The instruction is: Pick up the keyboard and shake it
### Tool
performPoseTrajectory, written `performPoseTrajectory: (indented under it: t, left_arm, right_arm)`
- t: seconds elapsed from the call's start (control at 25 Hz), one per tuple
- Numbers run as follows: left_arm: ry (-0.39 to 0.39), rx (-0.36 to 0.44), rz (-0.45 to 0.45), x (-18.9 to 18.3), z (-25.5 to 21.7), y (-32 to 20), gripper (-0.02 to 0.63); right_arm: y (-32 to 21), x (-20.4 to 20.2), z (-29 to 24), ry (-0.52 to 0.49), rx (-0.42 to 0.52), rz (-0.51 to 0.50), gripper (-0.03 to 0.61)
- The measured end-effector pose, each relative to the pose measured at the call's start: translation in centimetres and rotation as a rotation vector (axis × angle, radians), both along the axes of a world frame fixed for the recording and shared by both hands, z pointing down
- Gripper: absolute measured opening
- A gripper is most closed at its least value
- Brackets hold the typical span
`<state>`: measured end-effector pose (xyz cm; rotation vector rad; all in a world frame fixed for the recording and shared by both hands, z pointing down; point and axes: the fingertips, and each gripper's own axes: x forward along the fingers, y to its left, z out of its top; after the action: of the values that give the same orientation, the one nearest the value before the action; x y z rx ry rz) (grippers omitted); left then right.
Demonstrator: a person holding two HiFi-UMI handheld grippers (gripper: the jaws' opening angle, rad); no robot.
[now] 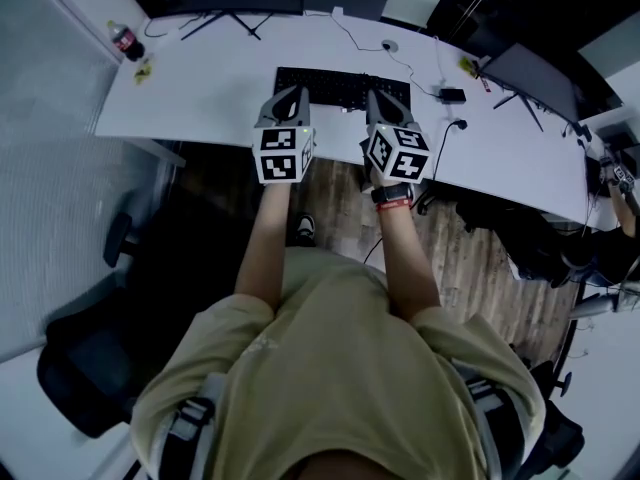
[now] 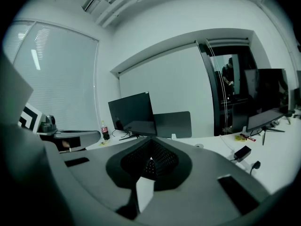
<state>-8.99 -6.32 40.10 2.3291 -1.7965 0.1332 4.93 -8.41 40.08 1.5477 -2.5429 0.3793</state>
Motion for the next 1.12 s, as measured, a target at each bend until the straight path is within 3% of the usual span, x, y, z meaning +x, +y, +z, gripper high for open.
performPoseTrajectory:
  t: [0.48, 0.88, 1.12]
  left_arm:
    - [0.021, -0.066, 0.054, -3.9, 4.1, -5.2, 0.017]
    - [0.007, -0.115, 0.074, -4.2, 6.8, -8.9, 0.02]
    - [0.011, -0.149, 0.089, -2.9, 8.4, -13.5, 0.021]
  right_arm:
    - [-4.6, -4.7, 3.4, 0.012, -0.055, 0.007, 0.018]
    - [-7.5, -3.1, 6.3, 0.026, -0.118, 0.022, 0.02]
    - [-11.8, -0.4, 7.4, 0.037, -0.139, 0.026, 0.039]
